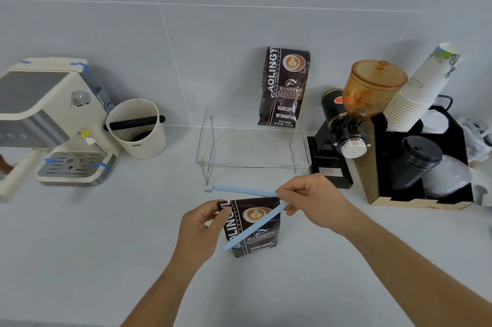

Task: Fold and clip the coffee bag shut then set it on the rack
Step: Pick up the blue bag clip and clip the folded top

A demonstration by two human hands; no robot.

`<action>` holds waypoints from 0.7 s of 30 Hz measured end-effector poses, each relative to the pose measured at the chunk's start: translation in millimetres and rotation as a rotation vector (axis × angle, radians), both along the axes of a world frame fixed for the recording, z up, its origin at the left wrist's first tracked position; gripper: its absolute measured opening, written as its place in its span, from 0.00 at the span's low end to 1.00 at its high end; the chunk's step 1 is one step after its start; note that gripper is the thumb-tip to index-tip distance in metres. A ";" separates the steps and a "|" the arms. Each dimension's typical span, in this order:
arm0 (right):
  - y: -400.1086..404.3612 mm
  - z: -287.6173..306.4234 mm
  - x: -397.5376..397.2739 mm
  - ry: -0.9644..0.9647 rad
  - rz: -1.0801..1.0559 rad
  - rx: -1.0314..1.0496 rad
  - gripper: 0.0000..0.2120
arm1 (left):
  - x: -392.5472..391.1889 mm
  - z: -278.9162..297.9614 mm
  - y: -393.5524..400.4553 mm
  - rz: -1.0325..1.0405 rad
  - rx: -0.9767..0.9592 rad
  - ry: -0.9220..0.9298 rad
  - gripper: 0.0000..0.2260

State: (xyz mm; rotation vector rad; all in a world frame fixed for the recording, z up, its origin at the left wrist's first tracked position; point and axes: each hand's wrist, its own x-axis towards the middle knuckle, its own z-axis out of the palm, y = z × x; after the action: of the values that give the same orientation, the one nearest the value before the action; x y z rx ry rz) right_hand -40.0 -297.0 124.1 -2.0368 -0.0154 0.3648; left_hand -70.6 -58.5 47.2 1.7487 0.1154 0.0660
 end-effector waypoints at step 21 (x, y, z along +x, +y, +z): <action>-6.5 -20.5 -0.9 0.126 0.119 0.278 0.12 | -5.6 -5.4 -2.2 0.059 -0.289 0.011 0.14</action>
State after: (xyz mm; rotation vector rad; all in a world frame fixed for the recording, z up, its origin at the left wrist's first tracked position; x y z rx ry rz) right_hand -41.0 -303.5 103.6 -1.7398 -0.1041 0.5352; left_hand -76.2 -60.7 41.8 1.4577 0.1753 0.0790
